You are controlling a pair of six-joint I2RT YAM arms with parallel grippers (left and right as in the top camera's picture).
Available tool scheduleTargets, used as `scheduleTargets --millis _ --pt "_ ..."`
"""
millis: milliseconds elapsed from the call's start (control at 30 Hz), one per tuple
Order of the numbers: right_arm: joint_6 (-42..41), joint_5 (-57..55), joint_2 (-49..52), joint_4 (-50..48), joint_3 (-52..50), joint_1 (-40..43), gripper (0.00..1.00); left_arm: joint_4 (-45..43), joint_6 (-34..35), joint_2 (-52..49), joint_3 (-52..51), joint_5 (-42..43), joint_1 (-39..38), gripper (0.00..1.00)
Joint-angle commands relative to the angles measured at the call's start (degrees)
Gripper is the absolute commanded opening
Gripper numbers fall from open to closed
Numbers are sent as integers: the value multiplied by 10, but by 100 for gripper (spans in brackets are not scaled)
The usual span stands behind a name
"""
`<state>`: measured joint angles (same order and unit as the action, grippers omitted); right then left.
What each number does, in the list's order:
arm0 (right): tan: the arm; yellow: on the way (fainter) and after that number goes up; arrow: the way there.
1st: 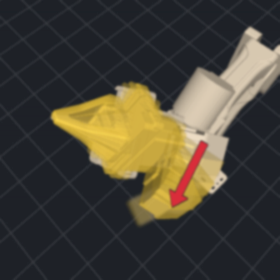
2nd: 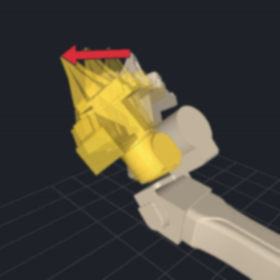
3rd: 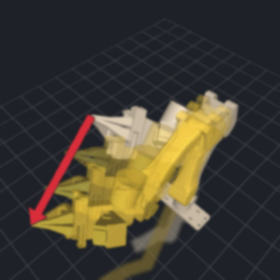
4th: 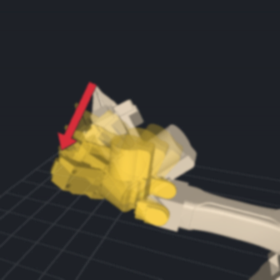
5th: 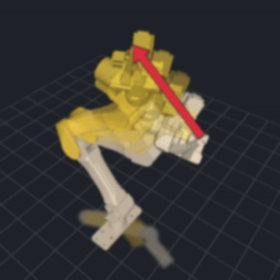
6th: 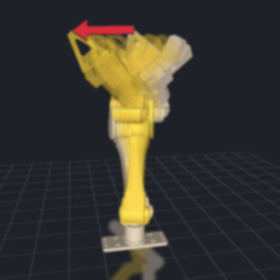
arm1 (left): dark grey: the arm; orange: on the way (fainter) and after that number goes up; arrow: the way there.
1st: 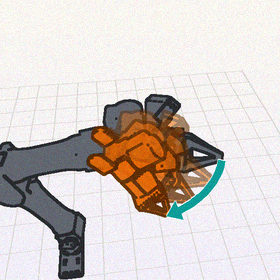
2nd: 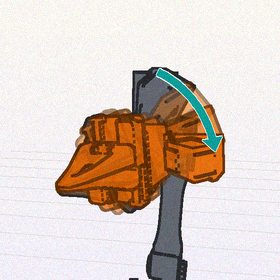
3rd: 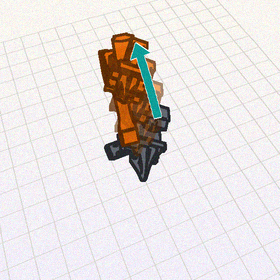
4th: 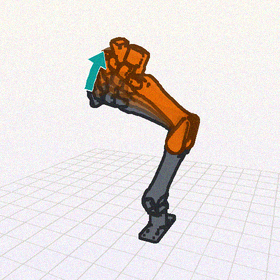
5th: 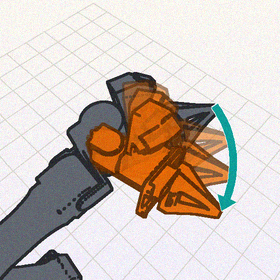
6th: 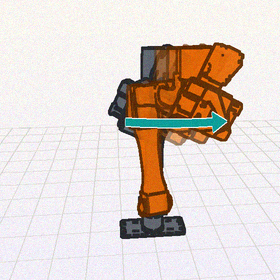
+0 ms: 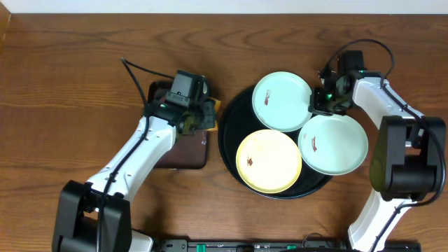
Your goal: Clean dirty plates on tray and stack at the side
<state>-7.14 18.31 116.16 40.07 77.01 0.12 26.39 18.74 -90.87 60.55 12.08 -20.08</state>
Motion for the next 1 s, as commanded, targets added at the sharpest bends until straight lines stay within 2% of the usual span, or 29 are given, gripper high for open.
scheduleTargets --millis 0,200,467,633,767,867,967 --pt "10 -70 -34 25 -10 -10 1 -57 47 6 22 2 -36 7" --pt "17 -93 -53 35 -10 -37 1 -197 111 -15 22 2 -100 7" --pt "51 -108 -53 37 -10 -71 1 -289 159 -118 37 17 -139 7" --pt "52 -110 -52 37 -10 -71 1 -289 168 -212 137 55 -150 7" --pt "55 -110 -52 37 -10 -71 1 -251 176 -280 205 60 -154 7" --pt "56 -110 -52 37 -10 -72 1 -235 209 -293 207 68 -154 7" --pt "56 -110 -52 35 -10 -72 1 -225 214 -297 207 52 -154 7"
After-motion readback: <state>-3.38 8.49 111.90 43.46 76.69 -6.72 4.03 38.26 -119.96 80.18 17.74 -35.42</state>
